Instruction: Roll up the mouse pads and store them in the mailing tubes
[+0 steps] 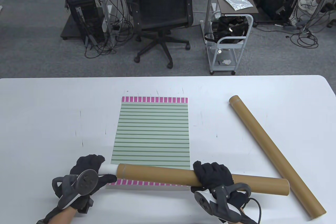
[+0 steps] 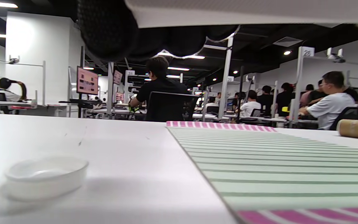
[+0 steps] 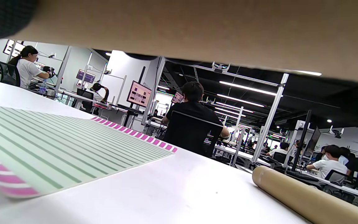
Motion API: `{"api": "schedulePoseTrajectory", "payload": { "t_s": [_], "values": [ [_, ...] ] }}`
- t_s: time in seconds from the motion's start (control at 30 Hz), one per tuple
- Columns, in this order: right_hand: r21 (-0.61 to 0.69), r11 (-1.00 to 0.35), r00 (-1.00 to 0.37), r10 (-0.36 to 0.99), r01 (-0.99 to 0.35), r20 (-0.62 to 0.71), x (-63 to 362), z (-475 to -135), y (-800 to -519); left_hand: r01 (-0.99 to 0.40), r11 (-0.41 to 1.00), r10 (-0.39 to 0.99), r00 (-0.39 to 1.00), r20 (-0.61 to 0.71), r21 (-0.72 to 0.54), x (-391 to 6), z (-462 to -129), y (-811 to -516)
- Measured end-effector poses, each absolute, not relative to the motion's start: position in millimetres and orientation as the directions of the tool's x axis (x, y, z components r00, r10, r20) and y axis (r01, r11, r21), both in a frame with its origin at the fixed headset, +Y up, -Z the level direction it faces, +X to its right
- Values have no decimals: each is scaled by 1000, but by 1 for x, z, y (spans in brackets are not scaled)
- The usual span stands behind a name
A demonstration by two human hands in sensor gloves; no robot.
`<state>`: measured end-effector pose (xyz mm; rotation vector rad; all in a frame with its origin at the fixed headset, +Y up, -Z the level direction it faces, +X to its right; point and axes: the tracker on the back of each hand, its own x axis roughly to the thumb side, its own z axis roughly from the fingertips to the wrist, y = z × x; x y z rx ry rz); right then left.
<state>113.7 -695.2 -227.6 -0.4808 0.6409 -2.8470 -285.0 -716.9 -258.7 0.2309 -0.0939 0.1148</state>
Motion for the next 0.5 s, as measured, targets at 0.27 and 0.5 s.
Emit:
{"api": "schedulePoseTrajectory", "payload": {
  "t_s": [0.27, 0.5],
  "values": [
    [-425, -901, -932, -228, 91, 283, 111, -229, -698, -402, 911, 399, 802, 445, -93, -252, -247, -715],
    [-390, -920, -942, -169, 45, 290, 109, -230, -700, -708, 552, 833, 450, 321, -441, -244, -246, -724]
  ]
}}
